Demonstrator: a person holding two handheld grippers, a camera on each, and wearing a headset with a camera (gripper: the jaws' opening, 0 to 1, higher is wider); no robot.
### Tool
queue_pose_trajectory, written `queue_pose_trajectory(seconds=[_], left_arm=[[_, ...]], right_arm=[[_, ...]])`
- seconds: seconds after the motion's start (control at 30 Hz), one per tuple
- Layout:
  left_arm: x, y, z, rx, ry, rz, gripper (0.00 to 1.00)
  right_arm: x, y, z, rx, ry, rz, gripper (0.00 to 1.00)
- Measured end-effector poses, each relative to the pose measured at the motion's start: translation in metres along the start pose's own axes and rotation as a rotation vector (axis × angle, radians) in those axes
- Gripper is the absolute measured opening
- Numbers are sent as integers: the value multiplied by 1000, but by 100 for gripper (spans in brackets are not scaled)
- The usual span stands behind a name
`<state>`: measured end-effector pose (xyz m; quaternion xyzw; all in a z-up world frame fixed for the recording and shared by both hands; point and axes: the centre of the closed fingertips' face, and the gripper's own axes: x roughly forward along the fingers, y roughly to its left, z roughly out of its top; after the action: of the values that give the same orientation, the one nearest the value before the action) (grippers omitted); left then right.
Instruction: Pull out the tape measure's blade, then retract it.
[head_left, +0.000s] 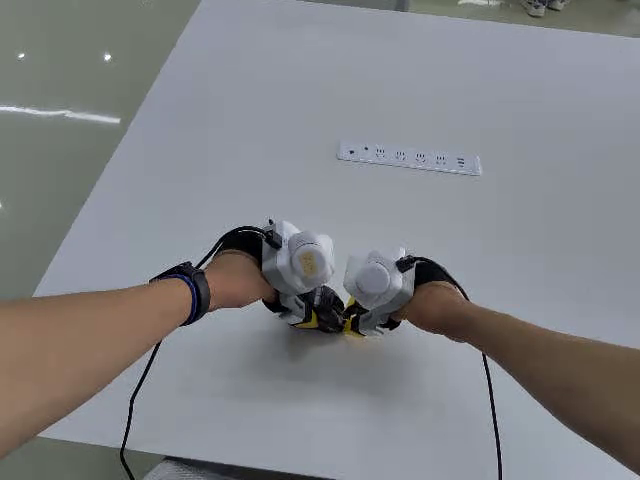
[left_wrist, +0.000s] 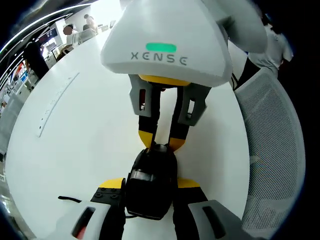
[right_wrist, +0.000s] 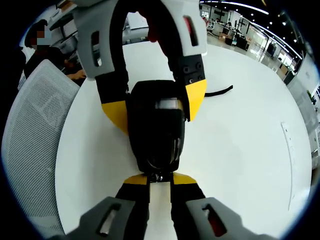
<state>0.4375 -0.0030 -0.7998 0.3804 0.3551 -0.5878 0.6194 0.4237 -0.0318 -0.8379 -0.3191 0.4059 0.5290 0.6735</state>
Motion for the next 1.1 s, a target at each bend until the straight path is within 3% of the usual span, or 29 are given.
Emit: queue_pose_trajectory(seconds=[1.1], left_arm=[[0,1,-3,-12,25,13,33]], right_arm=[[-2,-2,-2,0,-13,-12,13]])
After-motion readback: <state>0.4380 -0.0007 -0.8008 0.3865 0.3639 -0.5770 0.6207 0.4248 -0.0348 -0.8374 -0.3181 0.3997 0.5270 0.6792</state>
